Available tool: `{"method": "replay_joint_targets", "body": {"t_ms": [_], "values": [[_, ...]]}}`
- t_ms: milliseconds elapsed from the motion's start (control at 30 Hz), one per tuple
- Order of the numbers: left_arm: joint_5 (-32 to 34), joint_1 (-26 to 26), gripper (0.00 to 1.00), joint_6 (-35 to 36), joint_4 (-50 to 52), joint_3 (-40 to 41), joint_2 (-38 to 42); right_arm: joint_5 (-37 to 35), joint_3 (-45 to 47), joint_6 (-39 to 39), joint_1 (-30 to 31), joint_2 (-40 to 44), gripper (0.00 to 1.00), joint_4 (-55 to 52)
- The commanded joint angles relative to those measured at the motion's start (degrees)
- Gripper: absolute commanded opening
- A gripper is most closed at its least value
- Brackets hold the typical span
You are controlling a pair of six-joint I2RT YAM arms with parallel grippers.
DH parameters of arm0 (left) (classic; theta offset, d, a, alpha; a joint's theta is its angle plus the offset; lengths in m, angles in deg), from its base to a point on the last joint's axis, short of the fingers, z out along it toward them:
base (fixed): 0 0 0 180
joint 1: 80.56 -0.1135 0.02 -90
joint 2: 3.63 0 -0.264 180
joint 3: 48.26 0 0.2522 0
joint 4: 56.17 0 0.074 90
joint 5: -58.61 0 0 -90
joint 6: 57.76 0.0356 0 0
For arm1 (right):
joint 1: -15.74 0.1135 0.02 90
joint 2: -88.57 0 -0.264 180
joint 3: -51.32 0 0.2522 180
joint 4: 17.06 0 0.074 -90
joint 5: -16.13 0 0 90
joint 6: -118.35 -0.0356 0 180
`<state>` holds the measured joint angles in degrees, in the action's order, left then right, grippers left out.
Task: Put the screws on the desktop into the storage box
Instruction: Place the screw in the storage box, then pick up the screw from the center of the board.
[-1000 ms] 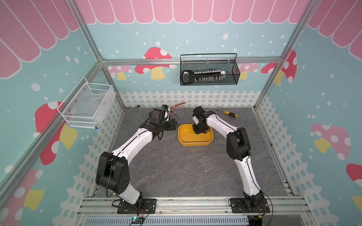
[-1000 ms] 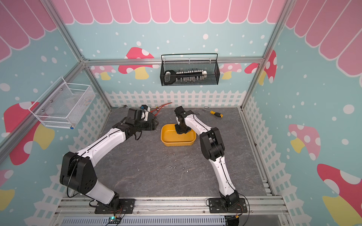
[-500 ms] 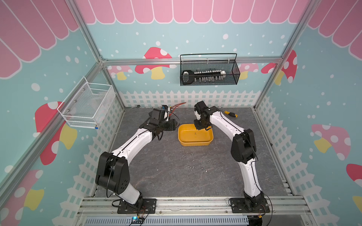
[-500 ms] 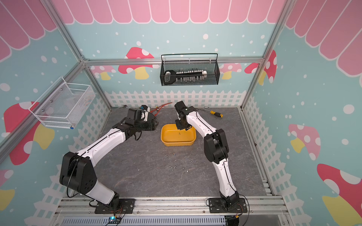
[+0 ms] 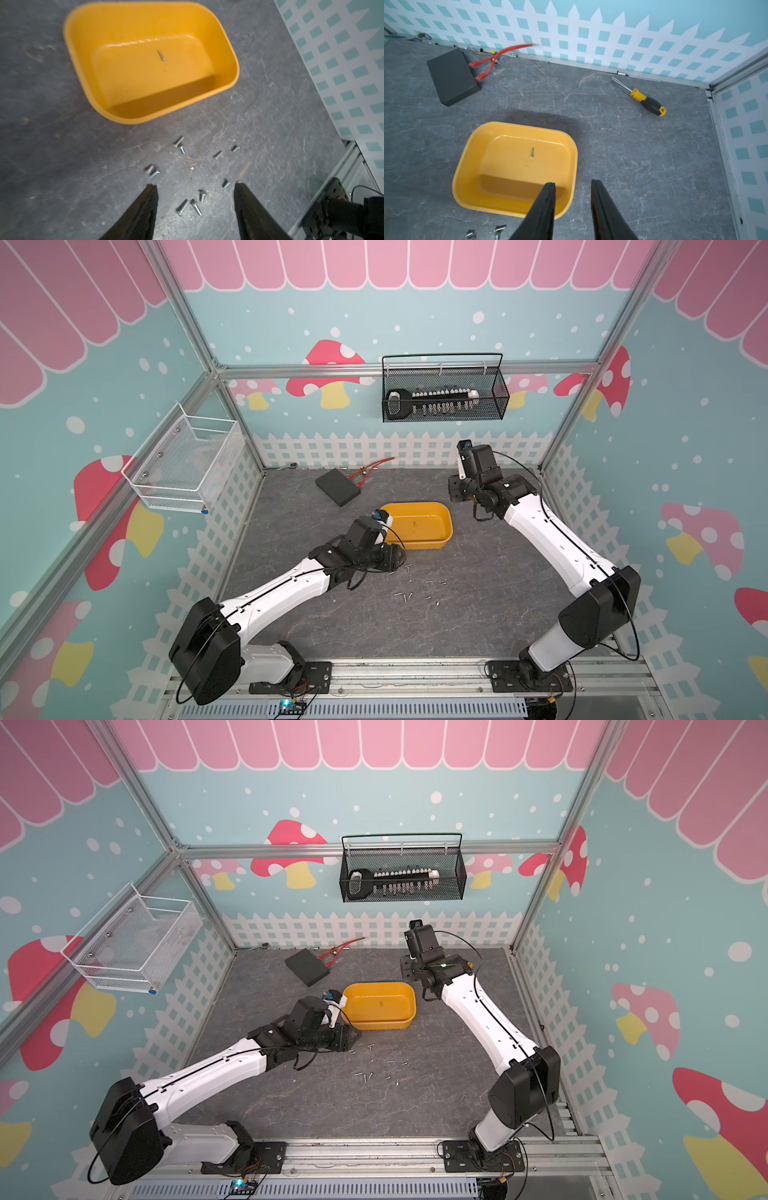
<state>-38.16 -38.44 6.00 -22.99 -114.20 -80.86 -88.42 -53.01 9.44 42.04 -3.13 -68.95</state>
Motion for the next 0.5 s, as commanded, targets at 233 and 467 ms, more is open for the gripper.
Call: {"method": "replay_joint_targets", "body": {"t_ms": [233, 467], "values": [[-0.79, 7.42, 0.58, -5.35, -3.72, -2.28, -13.3, 1.79, 15.27, -0.6, -2.95, 8.79, 0.35, 1.56], [-1.59, 10.54, 0.51, -1.77, -3.78, -5.68, -19.38, 2.67, 20.35, 0.35, -6.27, 13.22, 0.35, 1.65]]}}
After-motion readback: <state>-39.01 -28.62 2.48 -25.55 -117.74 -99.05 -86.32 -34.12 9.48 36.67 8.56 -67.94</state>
